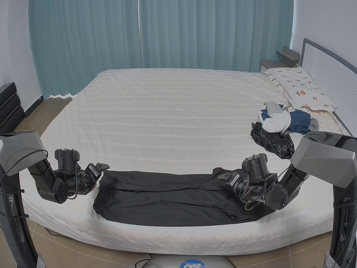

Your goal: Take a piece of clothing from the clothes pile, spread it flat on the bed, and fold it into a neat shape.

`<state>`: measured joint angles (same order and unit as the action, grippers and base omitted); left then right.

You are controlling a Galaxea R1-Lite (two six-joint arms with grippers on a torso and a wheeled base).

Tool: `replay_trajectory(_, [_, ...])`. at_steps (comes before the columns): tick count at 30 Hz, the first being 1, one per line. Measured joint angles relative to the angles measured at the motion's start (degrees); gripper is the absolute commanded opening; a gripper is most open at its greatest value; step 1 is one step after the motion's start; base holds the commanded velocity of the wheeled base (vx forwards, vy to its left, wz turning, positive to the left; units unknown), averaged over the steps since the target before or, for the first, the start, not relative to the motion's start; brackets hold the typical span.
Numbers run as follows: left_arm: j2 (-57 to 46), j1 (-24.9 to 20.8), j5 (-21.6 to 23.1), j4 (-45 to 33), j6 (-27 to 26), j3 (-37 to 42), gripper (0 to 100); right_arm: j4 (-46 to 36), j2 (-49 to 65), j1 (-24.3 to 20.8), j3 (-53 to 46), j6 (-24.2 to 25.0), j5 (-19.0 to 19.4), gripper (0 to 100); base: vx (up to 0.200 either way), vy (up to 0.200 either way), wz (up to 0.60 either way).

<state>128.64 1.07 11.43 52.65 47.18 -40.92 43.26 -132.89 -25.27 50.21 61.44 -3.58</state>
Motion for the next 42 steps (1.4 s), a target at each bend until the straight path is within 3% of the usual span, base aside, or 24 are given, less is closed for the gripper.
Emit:
replay_trajectory(7, [0.0,0.0,0.0,0.0,0.0,-0.1,100,-3.6,-2.2,0.1,4.1,0.0,-3.5,100,0.000,0.000,0.00])
replay_trajectory(8, [0.0,0.0,0.0,0.0,0.0,-0.1,100,-4.2,-2.4,0.2,4.7,0.0,-3.7,0,0.000,0.000,0.00])
replay_trajectory(18, [-0.1,0.1,-0.1,0.0,0.0,-0.4,100,-8.4,-3.4,0.5,7.1,0.0,-5.9,0,0.000,0.000,0.00])
replay_trajectory(30, [0.0,-0.9,-2.8,-0.9,-0.2,-2.0,100,-8.2,-1.7,0.7,5.4,-0.1,-5.4,0,0.000,0.000,0.00])
replay_trajectory(35, [1.0,-2.1,-6.0,-1.1,-0.8,-2.3,100,-8.0,-1.4,0.9,4.5,-0.2,-4.9,0,0.000,0.000,0.00])
replay_trajectory(42, [1.7,-3.2,-6.6,-4.4,-2.7,-2.4,100,-7.8,-0.6,1.3,2.8,-2.6,-4.8,0,0.000,0.000,0.00])
